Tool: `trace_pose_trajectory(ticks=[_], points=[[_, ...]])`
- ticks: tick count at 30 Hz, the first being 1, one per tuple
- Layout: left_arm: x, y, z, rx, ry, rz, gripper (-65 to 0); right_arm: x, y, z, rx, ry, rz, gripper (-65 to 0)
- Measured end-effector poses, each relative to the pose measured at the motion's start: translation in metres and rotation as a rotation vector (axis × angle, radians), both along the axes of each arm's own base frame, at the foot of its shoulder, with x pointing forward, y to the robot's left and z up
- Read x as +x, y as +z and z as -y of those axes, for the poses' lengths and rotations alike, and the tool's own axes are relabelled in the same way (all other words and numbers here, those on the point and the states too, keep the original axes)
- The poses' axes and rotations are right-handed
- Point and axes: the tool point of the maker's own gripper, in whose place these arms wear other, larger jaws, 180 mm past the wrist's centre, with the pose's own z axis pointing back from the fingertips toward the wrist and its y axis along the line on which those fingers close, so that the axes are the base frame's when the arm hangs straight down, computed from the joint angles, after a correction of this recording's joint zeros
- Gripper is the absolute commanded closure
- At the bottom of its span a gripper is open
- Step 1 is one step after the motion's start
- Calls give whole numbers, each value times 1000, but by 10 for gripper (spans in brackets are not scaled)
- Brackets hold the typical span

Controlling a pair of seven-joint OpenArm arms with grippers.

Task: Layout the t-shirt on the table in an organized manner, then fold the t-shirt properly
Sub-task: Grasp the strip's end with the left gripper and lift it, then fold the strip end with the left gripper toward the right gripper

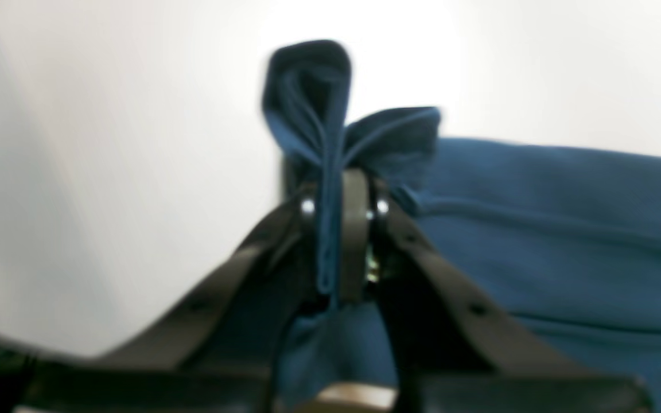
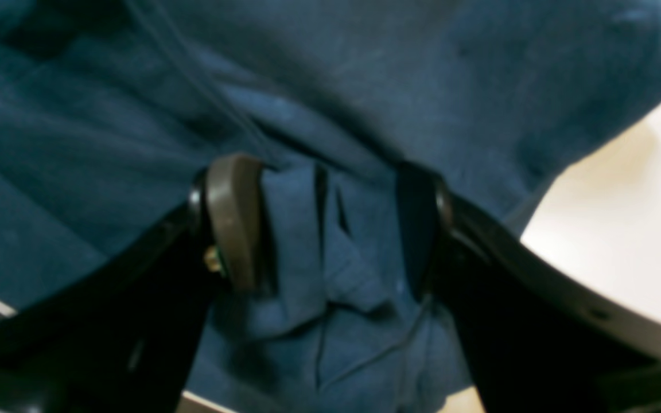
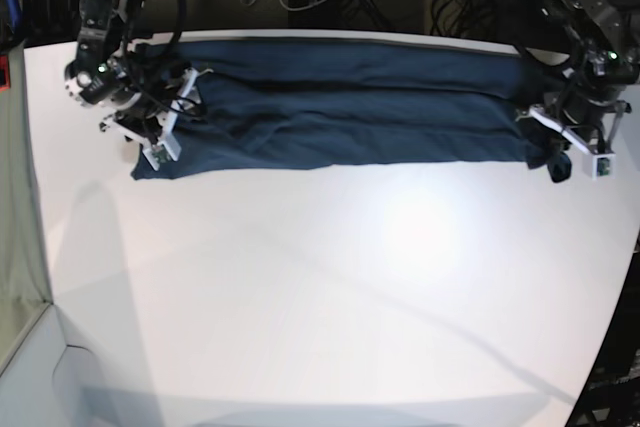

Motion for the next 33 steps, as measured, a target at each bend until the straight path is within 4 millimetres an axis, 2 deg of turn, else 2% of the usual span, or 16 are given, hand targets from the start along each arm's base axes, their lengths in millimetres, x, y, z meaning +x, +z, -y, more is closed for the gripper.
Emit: trace_pose_trajectory(ticks=[3, 6, 10, 17, 22, 26, 29, 33], points=[[0, 0, 37, -50, -55, 1, -1, 2, 1, 0, -6, 2, -5, -370], [-7, -15, 69, -84, -103, -58, -1, 3, 1, -1, -4, 2, -3, -370], [-6, -25, 116, -67, -229, -103, -1, 3, 0, 0, -5, 2, -4, -370], [-7, -25, 177, -60, -429, -111, -1, 3, 0, -1, -5, 3, -4, -370], [-4, -21, 203, -67, -505, -94, -1, 3, 0, -1, -5, 3, -4, -370], [0, -23, 213, -119, -434, -105, -1, 3, 0, -1, -5, 3, -4, -370], [-4, -30, 226, -138, -457, -128, -1, 3, 0, -1, -5, 3, -4, -370], [2, -25, 240, -155, -483, -79, -1, 3, 0, -1, -5, 3, -4, -370]])
